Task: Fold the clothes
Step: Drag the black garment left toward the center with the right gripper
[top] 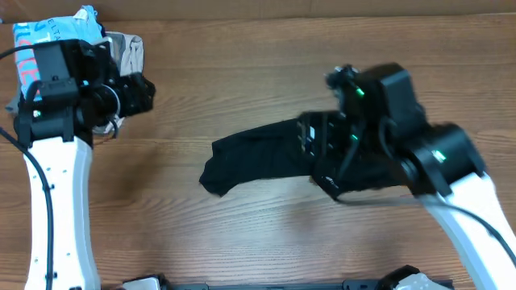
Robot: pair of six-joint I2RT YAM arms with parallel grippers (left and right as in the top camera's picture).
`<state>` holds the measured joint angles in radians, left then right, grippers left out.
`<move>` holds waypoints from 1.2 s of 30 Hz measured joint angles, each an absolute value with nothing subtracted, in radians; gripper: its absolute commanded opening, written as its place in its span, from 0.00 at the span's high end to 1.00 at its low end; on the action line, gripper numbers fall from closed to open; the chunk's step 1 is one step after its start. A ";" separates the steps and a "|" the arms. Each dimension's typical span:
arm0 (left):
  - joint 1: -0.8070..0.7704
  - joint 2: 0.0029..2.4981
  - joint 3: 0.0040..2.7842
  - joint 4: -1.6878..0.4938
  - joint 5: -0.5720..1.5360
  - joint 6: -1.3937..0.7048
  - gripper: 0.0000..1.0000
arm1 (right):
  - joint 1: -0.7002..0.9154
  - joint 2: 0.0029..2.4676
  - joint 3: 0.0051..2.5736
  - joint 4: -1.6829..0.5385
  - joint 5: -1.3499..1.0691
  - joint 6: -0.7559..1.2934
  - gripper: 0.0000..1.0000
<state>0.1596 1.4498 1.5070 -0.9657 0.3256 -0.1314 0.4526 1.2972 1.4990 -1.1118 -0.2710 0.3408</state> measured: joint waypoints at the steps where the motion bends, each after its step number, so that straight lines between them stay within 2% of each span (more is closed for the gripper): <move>1: 0.147 1.438 1.509 -0.983 0.326 -0.128 0.41 | 0.453 1.267 1.499 -1.140 -0.252 0.351 0.07; 4: 0.096 1.413 1.515 -1.052 0.318 -0.122 0.41 | 0.453 1.200 1.499 -1.218 -0.192 0.406 0.00; 11: -0.078 1.412 1.511 -1.145 0.222 -0.120 0.35 | 0.453 1.112 1.451 -1.367 -0.052 0.582 0.00; 14: -0.155 1.419 1.495 -1.146 0.176 -0.120 0.37 | 0.453 1.098 1.395 -1.370 -0.015 0.621 0.00; 18: -0.205 1.453 1.445 -1.143 0.148 -0.121 0.47 | 0.452 1.101 1.294 -1.338 0.010 0.655 0.00; 22: -0.215 1.519 1.384 -1.138 0.135 -0.122 0.67 | 0.447 1.101 1.170 -1.246 0.025 0.681 0.00; 24: -0.215 1.557 1.356 -1.138 0.133 -0.124 0.74 | 0.437 1.102 1.098 -1.185 0.030 0.689 0.01; 28: -0.215 1.615 1.301 -1.134 0.145 -0.125 0.96 | 0.418 1.114 0.975 -1.065 0.035 0.700 0.10; 30: -0.216 1.636 1.277 -1.126 0.153 -0.128 0.96 | 0.416 1.126 0.927 -1.000 0.033 0.703 0.13; 36: -0.245 1.657 1.213 -1.082 0.173 -0.128 0.96 | 0.413 1.227 0.851 -0.894 0.033 0.702 0.13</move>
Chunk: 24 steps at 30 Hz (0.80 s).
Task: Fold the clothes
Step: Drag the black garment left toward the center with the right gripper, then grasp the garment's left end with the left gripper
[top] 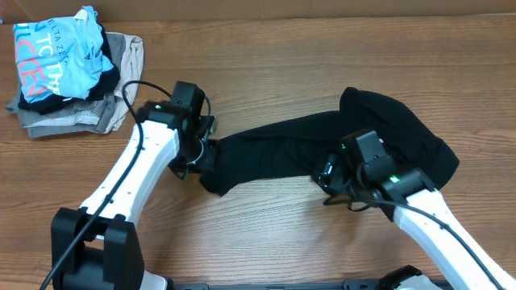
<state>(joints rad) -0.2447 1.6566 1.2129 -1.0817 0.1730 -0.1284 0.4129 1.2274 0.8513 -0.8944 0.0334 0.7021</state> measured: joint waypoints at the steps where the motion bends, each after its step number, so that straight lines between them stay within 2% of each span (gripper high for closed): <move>1: -0.255 1.657 1.202 -1.072 0.176 -0.128 0.96 | 0.413 1.249 0.846 -0.887 0.033 0.702 0.13; 3: -0.294 1.657 1.163 -1.030 0.183 -0.128 0.93 | 0.413 1.303 0.839 -0.876 0.033 0.702 0.13; 8: -0.358 1.657 1.111 -0.964 0.190 -0.131 0.62 | 0.413 1.363 0.835 -0.865 0.033 0.702 0.08; 10: -0.382 1.657 1.090 -0.934 0.191 -0.129 0.58 | 0.413 1.369 0.834 -0.863 0.033 0.702 0.07; 13: -0.400 1.657 1.060 -0.904 0.191 -0.130 0.59 | 0.413 1.369 0.830 -0.863 0.033 0.702 0.07; 18: -0.403 1.657 1.005 -0.841 0.190 -0.130 0.71 | 0.413 1.369 0.829 -0.860 0.033 0.702 0.07; 24: -0.403 1.657 0.941 -0.790 0.186 -0.129 0.70 | 0.413 1.374 0.829 -0.847 0.033 0.702 0.06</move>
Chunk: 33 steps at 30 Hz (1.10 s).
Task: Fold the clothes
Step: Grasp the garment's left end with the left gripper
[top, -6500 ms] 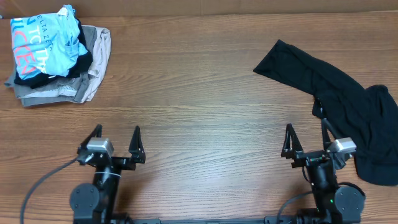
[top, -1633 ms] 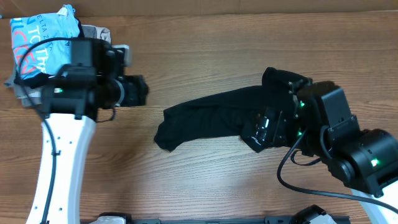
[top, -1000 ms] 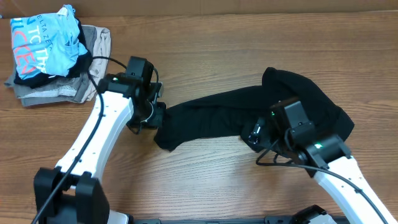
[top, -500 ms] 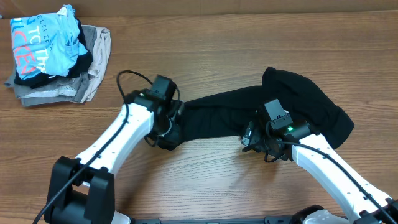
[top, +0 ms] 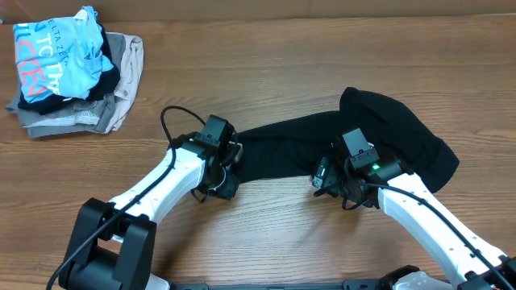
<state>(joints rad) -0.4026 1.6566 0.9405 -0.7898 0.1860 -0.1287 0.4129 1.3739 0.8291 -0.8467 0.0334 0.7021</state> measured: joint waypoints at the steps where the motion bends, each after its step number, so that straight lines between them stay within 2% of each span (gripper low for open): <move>1: -0.403 1.657 0.931 -0.787 0.180 -0.128 0.70 | 0.413 1.379 0.829 -0.844 0.033 0.702 0.06; 8: -0.403 1.657 0.909 -0.774 0.098 -0.128 0.58 | 0.413 1.433 0.829 -0.812 0.033 0.694 0.05; 20: -0.403 1.657 0.871 -0.668 0.057 -0.128 0.56 | 0.413 1.469 0.829 -0.795 0.033 0.683 0.03; 24: -0.406 1.655 0.851 -0.636 0.057 -0.130 0.68 | 0.413 1.496 0.829 -0.784 0.033 0.683 0.03; 28: -0.407 1.654 0.844 -0.605 0.070 -0.131 0.96 | 0.413 1.503 0.828 -0.757 0.034 0.675 0.03; 33: -0.418 1.654 0.840 -0.582 0.086 -0.128 0.96 | 0.413 1.523 0.828 -0.717 0.035 0.665 0.07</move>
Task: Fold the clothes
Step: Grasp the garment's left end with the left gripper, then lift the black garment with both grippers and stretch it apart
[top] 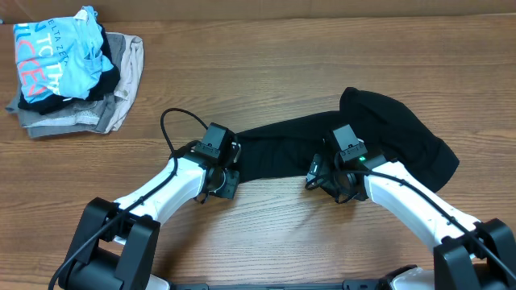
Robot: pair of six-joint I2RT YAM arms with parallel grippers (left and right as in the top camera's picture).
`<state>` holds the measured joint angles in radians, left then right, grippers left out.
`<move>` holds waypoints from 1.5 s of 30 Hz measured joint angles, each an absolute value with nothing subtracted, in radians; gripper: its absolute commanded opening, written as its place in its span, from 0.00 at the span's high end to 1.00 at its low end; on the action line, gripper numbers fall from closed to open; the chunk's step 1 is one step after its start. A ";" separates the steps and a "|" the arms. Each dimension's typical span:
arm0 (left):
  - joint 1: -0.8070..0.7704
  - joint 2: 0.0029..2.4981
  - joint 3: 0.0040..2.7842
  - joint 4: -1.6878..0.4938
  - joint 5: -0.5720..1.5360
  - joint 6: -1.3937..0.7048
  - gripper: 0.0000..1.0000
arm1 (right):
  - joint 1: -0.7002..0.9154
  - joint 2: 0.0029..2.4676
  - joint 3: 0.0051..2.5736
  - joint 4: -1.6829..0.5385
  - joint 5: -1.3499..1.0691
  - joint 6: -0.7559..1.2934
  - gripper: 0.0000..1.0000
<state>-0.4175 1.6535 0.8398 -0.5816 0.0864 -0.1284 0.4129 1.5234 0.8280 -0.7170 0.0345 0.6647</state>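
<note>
A black garment lies crumpled across the middle of the wooden table, bunched thicker at its right end. My left gripper is down at the garment's lower left corner, its fingers hidden under the wrist. At the garment's lower edge near the middle sits my right gripper. Whether either gripper holds cloth does not show from above.
A pile of other clothes, with a light blue printed shirt on top of grey and black pieces, sits at the far left corner. The table's back edge meets a brown wall.
My left gripper has stayed at the garment's lower left corner, shifted slightly. The right gripper has moved a little to the left along the lower edge. The garment looks unchanged.
At first my left arm was up by the clothes pile and the right arm hung over the black garment's right part. Then both grippers were down at the garment's lower edge, left at its left corner, right near the middle, where they remain.
</note>
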 measured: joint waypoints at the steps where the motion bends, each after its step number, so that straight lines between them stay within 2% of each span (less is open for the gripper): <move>1: -0.419 1.654 0.839 -0.577 0.089 -0.128 0.96 | 0.413 1.533 0.828 -0.714 0.035 0.662 0.09; 7: -0.419 1.654 0.837 -0.558 0.093 -0.128 0.96 | 0.413 1.612 0.828 -0.719 0.038 0.660 0.16; 9: -0.419 1.654 0.837 -0.553 0.092 -0.128 0.96 | 0.413 1.615 0.829 -0.726 0.042 0.664 0.24; 11: -0.419 1.654 0.836 -0.552 0.092 -0.128 0.96 | 0.413 1.617 0.829 -0.734 0.049 0.672 0.37; 14: -0.419 1.654 0.836 -0.543 0.089 -0.129 0.96 | 0.412 1.621 0.829 -0.752 0.060 0.686 0.50; 17: -0.418 1.654 0.838 -0.543 0.085 -0.134 0.96 | 0.412 1.623 0.829 -0.761 0.065 0.702 0.77; 20: -0.408 1.655 0.854 -0.569 0.081 -0.144 0.96 | 0.412 1.623 0.829 -0.764 0.063 0.716 0.94; 27: -0.334 1.657 1.018 -0.695 0.043 -0.152 0.96 | 0.377 1.623 0.836 -0.779 0.039 0.726 0.96; 34: -0.271 1.657 1.212 -0.804 0.006 -0.155 0.96 | 0.236 1.571 0.921 -0.907 0.004 0.638 0.96; 39: -0.230 1.659 1.388 -0.892 -0.009 -0.155 0.96 | 0.078 1.454 1.123 -1.027 -0.037 0.527 0.96; 45: -0.207 1.661 1.618 -0.982 -0.030 -0.155 0.96 | -0.121 1.376 1.484 -1.217 -0.096 0.405 0.96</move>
<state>-0.2066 1.6611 1.6180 -0.9817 -0.0299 -0.1547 -0.1211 1.3762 1.4837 -1.2167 -0.0956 0.4049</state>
